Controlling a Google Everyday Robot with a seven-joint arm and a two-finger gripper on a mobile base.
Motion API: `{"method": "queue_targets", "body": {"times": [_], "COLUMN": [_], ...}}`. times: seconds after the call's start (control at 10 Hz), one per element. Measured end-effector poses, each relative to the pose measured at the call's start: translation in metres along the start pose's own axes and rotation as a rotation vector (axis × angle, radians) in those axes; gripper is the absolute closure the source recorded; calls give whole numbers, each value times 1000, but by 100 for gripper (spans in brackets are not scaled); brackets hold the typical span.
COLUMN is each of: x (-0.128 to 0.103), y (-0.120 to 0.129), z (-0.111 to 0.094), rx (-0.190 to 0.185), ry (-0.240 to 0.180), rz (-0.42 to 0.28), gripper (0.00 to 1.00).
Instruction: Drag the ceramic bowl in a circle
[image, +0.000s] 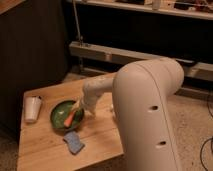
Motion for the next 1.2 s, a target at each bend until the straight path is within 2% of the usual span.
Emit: {"method": "queue_targets", "body": {"times": [0.2, 0.6, 0.7, 0.9, 1.2], "x": [-1, -1, -2, -2, -15], "y": [5, 18, 21, 31, 71], "z": [4, -2, -3, -4, 2], "rx": [-13, -31, -27, -17, -12], "ry": [4, 0, -1, 1, 12], "rz": [-11, -33, -41, -64, -125], "gripper": [51, 93, 99, 100, 100]}}
